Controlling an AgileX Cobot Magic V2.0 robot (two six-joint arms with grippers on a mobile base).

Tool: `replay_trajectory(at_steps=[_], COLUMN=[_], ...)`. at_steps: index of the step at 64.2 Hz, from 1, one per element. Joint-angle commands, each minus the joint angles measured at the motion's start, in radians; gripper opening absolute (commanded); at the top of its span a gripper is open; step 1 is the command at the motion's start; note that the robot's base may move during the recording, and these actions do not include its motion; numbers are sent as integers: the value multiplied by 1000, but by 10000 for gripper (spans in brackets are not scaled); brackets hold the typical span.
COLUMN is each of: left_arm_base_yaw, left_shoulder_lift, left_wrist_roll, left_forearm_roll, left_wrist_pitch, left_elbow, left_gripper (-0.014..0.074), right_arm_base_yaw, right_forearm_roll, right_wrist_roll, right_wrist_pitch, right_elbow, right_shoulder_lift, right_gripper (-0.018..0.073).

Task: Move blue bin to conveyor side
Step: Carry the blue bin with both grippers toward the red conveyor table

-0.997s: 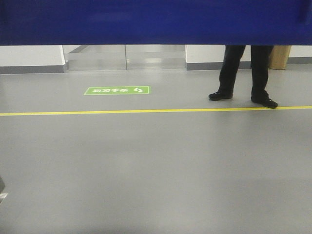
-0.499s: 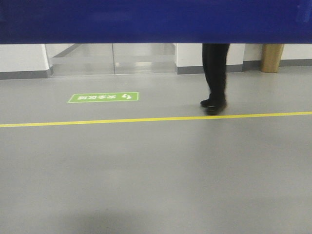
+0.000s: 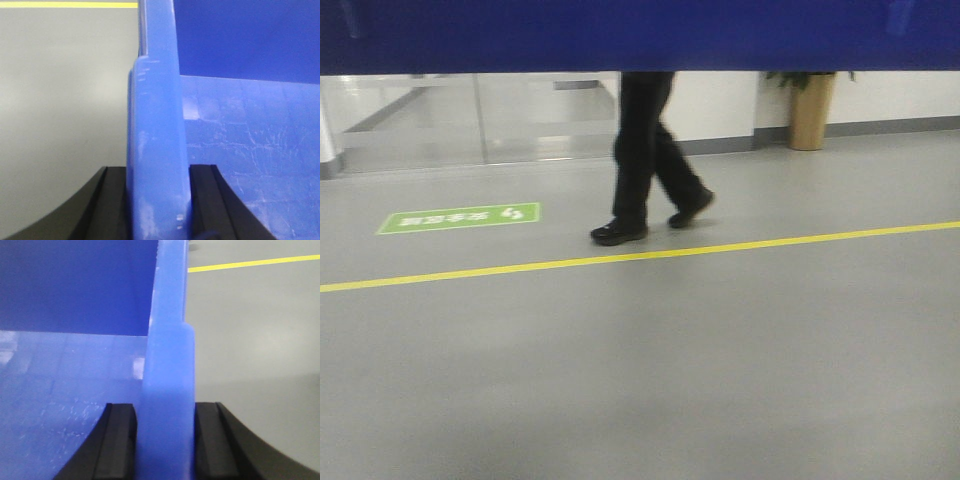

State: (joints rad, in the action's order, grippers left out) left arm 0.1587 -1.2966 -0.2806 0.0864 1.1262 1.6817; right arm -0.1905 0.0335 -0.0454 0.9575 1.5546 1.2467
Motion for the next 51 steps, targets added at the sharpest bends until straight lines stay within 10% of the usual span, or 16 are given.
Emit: replay_trajectory(at_steps=[1, 51], left_arm_base_yaw=[6, 6], left_shoulder_lift=[24, 24], left_wrist_roll=[6, 6], left_forearm_roll=[0, 0], left_wrist_pitch=[-95, -65], left_elbow=[14, 14], left_gripper=[-19, -19], right_arm_base_yaw=[7, 7], right_forearm_roll=[-11, -11], right_wrist_roll=[16, 16], right_wrist_pitch=[-111, -113], right_elbow=[24, 24], right_shoulder_lift=[-23, -23], right_gripper=[-89, -89])
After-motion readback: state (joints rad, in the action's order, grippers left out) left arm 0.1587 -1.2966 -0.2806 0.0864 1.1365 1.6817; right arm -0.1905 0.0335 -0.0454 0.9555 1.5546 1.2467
